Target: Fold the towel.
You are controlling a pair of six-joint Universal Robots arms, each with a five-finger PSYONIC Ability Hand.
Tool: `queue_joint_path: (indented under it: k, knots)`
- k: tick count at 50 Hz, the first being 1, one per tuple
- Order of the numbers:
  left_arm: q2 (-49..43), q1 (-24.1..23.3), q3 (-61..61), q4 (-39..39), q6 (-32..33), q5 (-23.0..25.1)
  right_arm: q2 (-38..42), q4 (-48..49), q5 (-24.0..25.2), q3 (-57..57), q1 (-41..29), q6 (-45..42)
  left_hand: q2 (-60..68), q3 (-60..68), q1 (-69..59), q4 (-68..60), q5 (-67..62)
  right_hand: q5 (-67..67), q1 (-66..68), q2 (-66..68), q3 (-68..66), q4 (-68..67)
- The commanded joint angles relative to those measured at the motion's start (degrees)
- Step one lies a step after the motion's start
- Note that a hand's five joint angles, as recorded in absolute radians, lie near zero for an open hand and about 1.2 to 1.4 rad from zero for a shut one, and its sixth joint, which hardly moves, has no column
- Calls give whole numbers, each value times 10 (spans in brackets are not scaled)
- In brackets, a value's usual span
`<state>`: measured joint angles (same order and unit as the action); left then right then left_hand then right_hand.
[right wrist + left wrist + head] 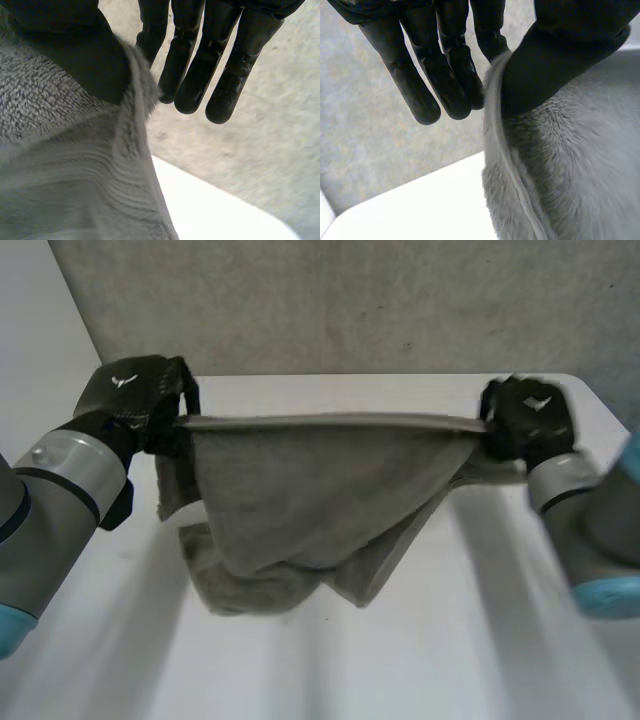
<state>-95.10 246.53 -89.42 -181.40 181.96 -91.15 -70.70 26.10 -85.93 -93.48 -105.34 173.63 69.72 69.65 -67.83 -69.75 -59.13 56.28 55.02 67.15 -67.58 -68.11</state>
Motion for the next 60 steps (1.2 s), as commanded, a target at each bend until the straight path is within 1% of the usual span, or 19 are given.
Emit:
queue_joint_path:
  k: [1,9,15,19,23,25,29,32,34,36,37,38,39,40,41,44,51,53,60]
  knots:
    - [-6,13,-39,2,6,4,-103,-195,139,20,67,-153,103,104,-122,-103,-109,137,250,128,-124,-119]
    - [-5,9,-94,6,69,35,-154,-380,161,42,63,-242,103,104,-122,-103,-109,137,250,128,-124,-119]
    - [-37,6,-114,3,111,52,-141,-453,165,44,60,-288,103,104,-122,-103,-109,137,250,128,-124,-119]
    - [-77,8,-103,2,132,53,-76,-489,152,64,39,-353,103,104,-122,-103,-109,137,250,128,-124,-119]
    - [-149,9,-53,-2,193,48,-27,-511,130,91,26,-397,103,104,-122,-103,-109,137,250,128,-124,-119]
    - [-171,9,-22,-2,222,47,15,-519,97,143,16,-428,103,104,-122,-103,-109,137,250,128,-124,-119]
    - [-203,6,108,-5,288,36,56,-512,63,230,-1,-430,103,104,-122,-103,-109,137,250,128,-124,-119]
    - [-207,5,165,-14,292,33,86,-477,38,344,-17,-424,103,104,-122,-103,-109,137,250,128,-124,-119]
    - [-221,4,296,-62,291,32,94,-436,31,405,-19,-418,103,104,-122,-103,-109,137,250,128,-124,-119]
    - [-224,4,358,-97,290,31,94,-316,25,494,-21,-398,103,104,-122,-103,-109,137,250,128,-124,-119]
    - [-225,4,414,-137,289,27,94,-316,25,494,-21,-398,103,104,-122,-103,-109,137,250,128,-124,-119]
    - [-225,4,414,-137,289,27,87,-240,24,510,-21,-382,103,104,-122,-103,-109,137,250,128,-124,-119]
    - [-224,4,451,-176,287,24,73,-160,24,506,-21,-369,103,104,-122,-103,-109,137,250,128,-124,-119]
    - [-221,4,470,-207,285,20,72,-159,24,506,-21,-369,103,104,-122,-103,-109,137,250,128,-124,-119]
    - [-221,4,471,-208,285,20,52,-91,19,493,-20,-356,103,104,-122,-103,-109,137,250,128,-124,-119]
    - [-206,5,466,-240,281,13,14,-19,21,432,-21,-350,103,104,-122,-103,-109,137,250,128,-124,-119]
    - [-162,18,326,-231,236,-3,-20,-26,27,308,-19,-344,103,104,-122,-103,-109,137,250,128,-124,-119]
    - [-142,32,229,-233,217,1,-20,-35,27,271,-19,-345,103,104,-122,-103,-109,137,250,128,-124,-119]
    - [-134,48,56,-248,190,3,-19,-103,39,107,-19,-344,103,104,-122,-103,-109,137,250,128,-124,-119]
